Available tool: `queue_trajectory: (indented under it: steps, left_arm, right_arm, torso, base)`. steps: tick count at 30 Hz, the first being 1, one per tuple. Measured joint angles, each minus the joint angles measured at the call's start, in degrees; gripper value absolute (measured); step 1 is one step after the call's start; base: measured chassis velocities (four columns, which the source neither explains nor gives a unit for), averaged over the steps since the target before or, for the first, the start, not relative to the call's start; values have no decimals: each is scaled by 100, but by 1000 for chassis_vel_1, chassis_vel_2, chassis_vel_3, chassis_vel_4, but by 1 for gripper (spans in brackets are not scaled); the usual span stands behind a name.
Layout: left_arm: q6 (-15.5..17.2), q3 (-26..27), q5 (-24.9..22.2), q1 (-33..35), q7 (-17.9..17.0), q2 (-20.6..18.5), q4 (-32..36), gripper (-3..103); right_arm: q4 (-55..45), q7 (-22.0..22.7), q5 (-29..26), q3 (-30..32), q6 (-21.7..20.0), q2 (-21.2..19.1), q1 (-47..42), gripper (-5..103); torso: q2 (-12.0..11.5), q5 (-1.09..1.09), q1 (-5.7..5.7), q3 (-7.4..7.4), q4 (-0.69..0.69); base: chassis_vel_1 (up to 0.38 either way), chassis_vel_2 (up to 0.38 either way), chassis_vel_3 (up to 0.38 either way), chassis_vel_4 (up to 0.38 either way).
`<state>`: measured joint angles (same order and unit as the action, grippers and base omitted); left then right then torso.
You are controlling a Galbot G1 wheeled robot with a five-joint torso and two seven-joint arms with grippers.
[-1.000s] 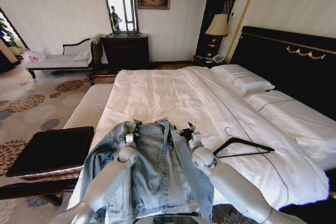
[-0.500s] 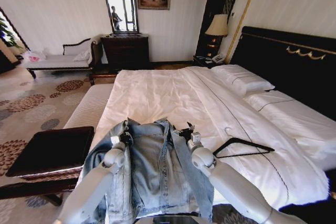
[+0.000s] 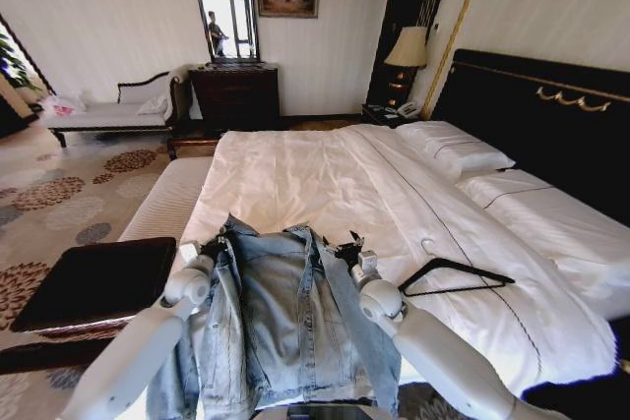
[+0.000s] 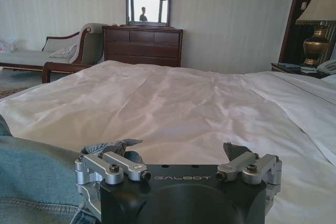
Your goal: Pick up the clothes from the bed and hang them on the clothes hanger.
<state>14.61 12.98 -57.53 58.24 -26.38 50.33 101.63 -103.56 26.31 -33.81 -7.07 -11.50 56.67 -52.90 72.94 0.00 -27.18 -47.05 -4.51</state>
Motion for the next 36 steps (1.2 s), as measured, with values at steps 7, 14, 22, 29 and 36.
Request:
queue_trajectory:
  steps: [7, 14, 22, 29, 36]
  left_arm:
    - [117, 377, -565, 211, 139, -392, 58, 2]
    - [56, 664, -565, 446, 424, -484, -179, 2]
    - [-200, 783, -209, 634, 773, -277, -578, 15]
    - [-403, 1137, 151, 999, 888, -33, -287, 42]
    - [-455, 1615, 452, 1650, 946, 148, 312, 64]
  right_arm:
    - [-12, 2, 32, 14, 0, -6, -39, 100]
    - [-20, 4, 34, 14, 3, -17, -48, 100]
    - [-45, 1, 47, 7, 20, -38, -47, 100]
    - [-51, -29, 58, 10, 162, -71, -64, 100]
    - [-48, -83, 79, 16, 239, -75, -89, 100]
  torso:
    - [0, -1, 1, 0, 0]
    - [0, -1, 1, 1, 1]
    - [0, 0, 0, 0, 1]
    - [0, 0, 0, 0, 0]
    - [0, 1, 1, 0, 0]
  base:
    - [0, 0, 0, 0]
    - [0, 0, 0, 0]
    - [0, 0, 0, 0]
    - [0, 0, 0, 0]
    - [0, 0, 0, 0]
